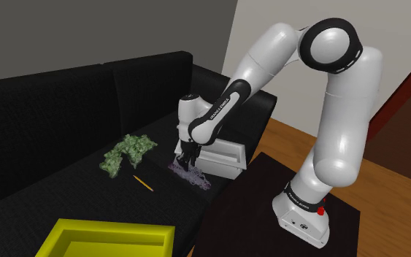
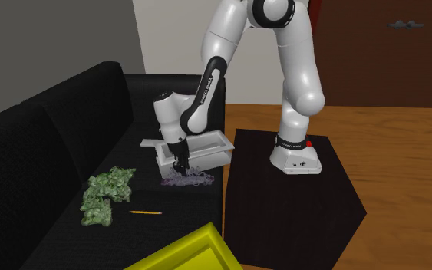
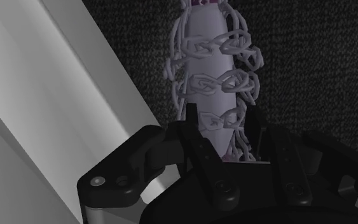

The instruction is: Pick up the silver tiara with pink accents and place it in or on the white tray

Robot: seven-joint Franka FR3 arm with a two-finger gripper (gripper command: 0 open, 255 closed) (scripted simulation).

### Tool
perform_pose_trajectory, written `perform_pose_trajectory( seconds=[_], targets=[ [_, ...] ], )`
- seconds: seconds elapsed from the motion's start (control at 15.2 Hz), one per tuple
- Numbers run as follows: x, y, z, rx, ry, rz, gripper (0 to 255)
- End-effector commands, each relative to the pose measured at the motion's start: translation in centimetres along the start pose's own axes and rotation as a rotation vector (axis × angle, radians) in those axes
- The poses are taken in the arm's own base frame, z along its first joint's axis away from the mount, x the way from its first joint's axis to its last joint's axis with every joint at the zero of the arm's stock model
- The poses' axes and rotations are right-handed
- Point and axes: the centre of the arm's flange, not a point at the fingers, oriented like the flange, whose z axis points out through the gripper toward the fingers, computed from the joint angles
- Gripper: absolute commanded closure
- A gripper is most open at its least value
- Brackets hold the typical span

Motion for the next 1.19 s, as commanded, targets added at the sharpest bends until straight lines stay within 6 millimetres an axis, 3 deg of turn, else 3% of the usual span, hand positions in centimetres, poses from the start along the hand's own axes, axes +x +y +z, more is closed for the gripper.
perform_pose_trajectory(
  seconds=[0.0,1.12],
  targets=[
    [-0.2,0.0,-1.2,0.000,0.000,0.000,255],
    [-1.5,0.1,-10.1,0.000,0.000,0.000,255]
  ],
)
